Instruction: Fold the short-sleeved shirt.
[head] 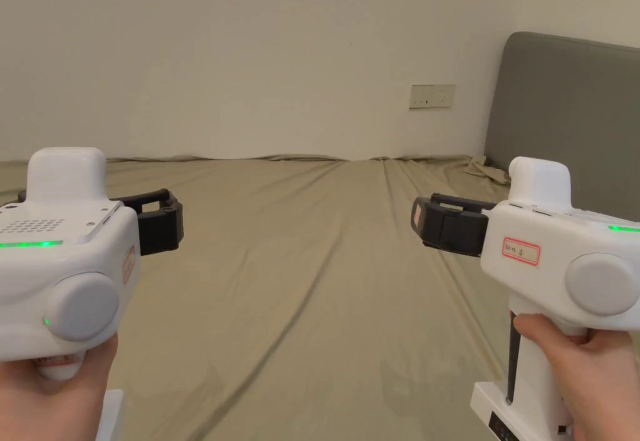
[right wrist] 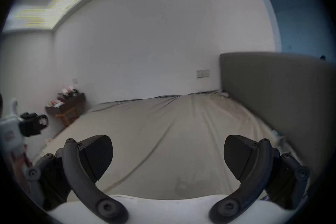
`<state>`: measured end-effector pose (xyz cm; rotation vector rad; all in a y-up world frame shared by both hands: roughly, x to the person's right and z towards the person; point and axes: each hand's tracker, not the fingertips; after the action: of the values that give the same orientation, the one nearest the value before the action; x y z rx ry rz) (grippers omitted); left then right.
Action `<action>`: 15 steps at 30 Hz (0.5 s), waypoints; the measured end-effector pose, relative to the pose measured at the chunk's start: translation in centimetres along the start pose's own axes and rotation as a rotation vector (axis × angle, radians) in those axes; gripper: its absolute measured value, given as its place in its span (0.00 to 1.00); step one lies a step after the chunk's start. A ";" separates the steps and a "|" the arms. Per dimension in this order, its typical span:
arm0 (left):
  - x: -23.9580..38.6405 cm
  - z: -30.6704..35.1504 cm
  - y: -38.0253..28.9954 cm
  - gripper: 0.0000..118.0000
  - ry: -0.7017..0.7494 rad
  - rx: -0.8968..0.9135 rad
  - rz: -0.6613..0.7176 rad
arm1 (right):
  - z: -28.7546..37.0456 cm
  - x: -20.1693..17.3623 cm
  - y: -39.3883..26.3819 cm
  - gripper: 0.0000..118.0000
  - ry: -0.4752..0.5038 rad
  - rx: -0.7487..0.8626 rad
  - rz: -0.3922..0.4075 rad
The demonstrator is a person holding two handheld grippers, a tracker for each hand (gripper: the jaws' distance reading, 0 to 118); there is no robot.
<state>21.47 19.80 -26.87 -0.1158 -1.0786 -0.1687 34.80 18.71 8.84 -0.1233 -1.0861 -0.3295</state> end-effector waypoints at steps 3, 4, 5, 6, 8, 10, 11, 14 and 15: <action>0.2 -0.3 0.0 0.96 -0.005 0.001 -0.001 | 0.0 0.0 0.4 1.00 0.093 -0.004 -0.030; 0.3 -0.3 0.0 0.96 -0.007 -0.002 -0.001 | 0.1 -0.1 0.6 1.00 0.102 0.001 -0.047; 0.3 -0.4 0.0 0.96 -0.009 -0.004 0.005 | 0.2 -0.3 0.7 1.00 0.068 0.008 -0.047; 0.4 -0.4 0.0 0.96 -0.015 -0.004 0.010 | 0.2 -0.6 0.9 1.00 0.030 0.011 -0.039; 0.5 -0.6 0.0 0.96 -0.024 -0.008 0.021 | 0.2 -1.4 1.2 1.00 -0.057 0.010 -0.009; 0.6 -0.7 0.0 0.96 -0.029 -0.014 0.022 | 0.5 -2.0 1.3 1.00 -0.089 0.014 0.044; 0.7 -0.8 0.0 0.96 -0.032 -0.016 0.021 | 0.6 -2.3 1.2 1.00 -0.087 0.001 0.077; 1.0 -0.7 0.1 0.96 -0.042 -0.015 0.026 | 0.8 -2.5 1.0 1.00 -0.023 0.000 0.021; 1.1 -0.7 0.1 0.96 -0.045 -0.017 0.027 | 0.8 -2.5 0.9 1.00 -0.038 0.014 -0.012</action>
<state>22.63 19.70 -26.29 -0.1506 -1.1198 -0.1515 33.33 20.23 7.01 -0.1107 -1.1273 -0.3310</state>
